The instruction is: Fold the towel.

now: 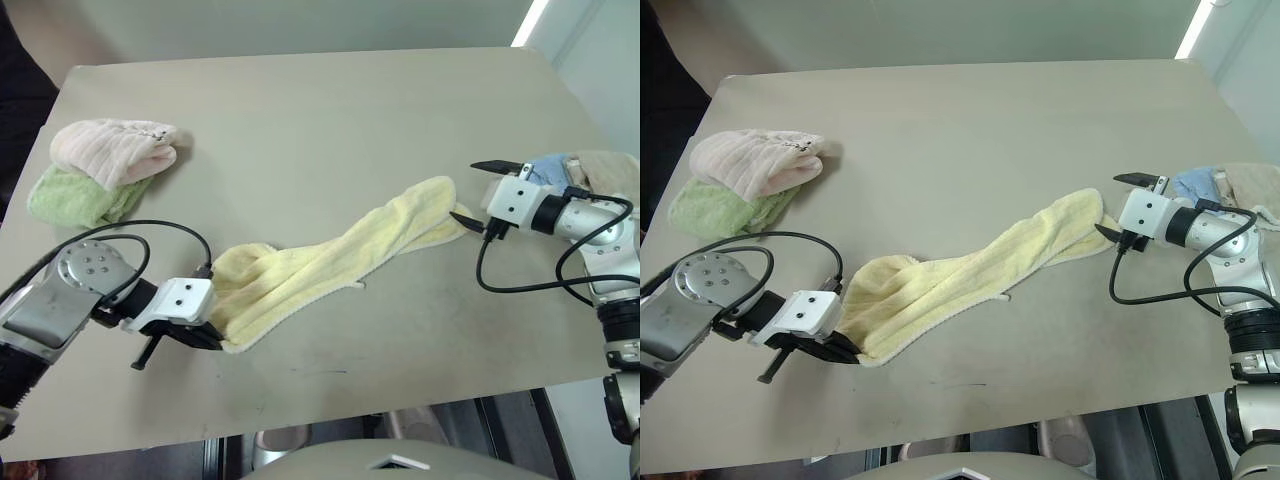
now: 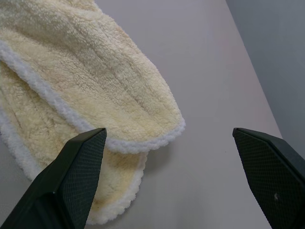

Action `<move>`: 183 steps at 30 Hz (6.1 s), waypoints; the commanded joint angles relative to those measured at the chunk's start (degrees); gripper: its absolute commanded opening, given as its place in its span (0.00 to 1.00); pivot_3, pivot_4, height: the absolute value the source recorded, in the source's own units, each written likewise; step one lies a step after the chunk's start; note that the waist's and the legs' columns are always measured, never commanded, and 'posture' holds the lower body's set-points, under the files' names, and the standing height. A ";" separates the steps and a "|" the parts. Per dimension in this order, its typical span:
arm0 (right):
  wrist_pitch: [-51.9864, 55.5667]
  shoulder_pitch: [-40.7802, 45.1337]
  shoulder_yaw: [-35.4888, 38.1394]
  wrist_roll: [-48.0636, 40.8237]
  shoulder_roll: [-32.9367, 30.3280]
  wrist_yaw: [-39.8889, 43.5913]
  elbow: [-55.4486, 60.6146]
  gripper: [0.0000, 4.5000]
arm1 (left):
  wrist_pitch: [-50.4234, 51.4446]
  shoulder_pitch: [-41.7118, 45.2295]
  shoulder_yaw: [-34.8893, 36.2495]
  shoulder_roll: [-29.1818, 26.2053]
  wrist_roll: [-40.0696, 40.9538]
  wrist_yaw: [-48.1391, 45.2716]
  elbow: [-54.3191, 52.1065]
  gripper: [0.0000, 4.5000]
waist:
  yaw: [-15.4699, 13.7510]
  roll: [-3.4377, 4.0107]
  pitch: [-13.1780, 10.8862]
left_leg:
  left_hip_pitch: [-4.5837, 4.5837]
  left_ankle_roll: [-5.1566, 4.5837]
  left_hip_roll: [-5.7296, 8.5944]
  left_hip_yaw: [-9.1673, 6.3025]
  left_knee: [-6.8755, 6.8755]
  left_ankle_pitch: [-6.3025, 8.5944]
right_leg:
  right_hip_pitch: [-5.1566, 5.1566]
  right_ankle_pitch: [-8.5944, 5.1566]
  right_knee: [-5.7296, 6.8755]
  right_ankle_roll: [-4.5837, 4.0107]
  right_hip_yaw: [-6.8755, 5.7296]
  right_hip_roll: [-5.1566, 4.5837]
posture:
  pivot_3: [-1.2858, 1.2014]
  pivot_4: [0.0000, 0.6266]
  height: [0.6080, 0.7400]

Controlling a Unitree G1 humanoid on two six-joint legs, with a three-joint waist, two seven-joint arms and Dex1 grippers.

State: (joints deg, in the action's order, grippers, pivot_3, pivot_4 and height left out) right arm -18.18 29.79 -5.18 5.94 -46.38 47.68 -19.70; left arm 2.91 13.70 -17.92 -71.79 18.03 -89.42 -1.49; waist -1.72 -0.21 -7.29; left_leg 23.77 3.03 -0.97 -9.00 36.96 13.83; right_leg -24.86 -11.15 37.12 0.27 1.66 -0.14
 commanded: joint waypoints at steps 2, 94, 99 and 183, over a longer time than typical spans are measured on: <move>-1.03 0.95 1.17 0.00 -0.41 -0.85 0.67 1.00 | 0.02 0.33 1.46 0.10 -0.52 -3.07 -0.40 0.01 | 0.00 0.00 0.00 | 0.00 0.00 0.00 0.00 0.00 0.00 | 0.00 0.00 0.00 0.00 0.00 0.00 | 0.52 0.24 1.00; 15.96 1.25 16.24 -23.65 -12.18 11.96 6.73 0.01 | 14.80 37.84 30.97 23.61 7.05 23.23 32.34 0.00 | 0.06 0.42 -0.20 | 1.04 0.22 -0.77 1.53 0.08 -0.70 | -0.37 0.53 -1.15 0.68 0.36 0.21 | 0.52 0.24 1.00; 27.03 -16.19 19.25 -30.48 -14.72 18.53 21.16 0.01 | 28.00 12.01 33.93 16.97 15.98 17.15 5.56 0.00 | 0.04 0.33 -0.17 | 1.34 0.27 -0.79 1.74 0.34 -0.57 | -0.53 0.43 -1.19 0.75 0.44 0.31 | 0.52 0.24 1.00; 31.52 -10.66 12.08 -18.32 -5.01 12.53 17.23 0.90 | 12.74 11.61 24.45 21.34 -0.22 19.06 15.08 0.95 | 0.86 0.28 -0.17 | -0.23 -0.54 -0.78 2.07 1.20 0.11 | 0.21 0.36 -0.16 0.19 2.14 1.10 | 0.52 0.24 1.00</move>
State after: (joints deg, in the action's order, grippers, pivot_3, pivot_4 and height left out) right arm 17.66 18.87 7.22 -14.13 -50.93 61.06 -5.21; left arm 18.51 26.05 7.79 -49.16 19.22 -68.26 16.57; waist -0.86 0.08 -7.46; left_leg 23.51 2.48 -1.76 -6.95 38.15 13.94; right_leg -24.63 -10.79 36.96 0.44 3.80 0.96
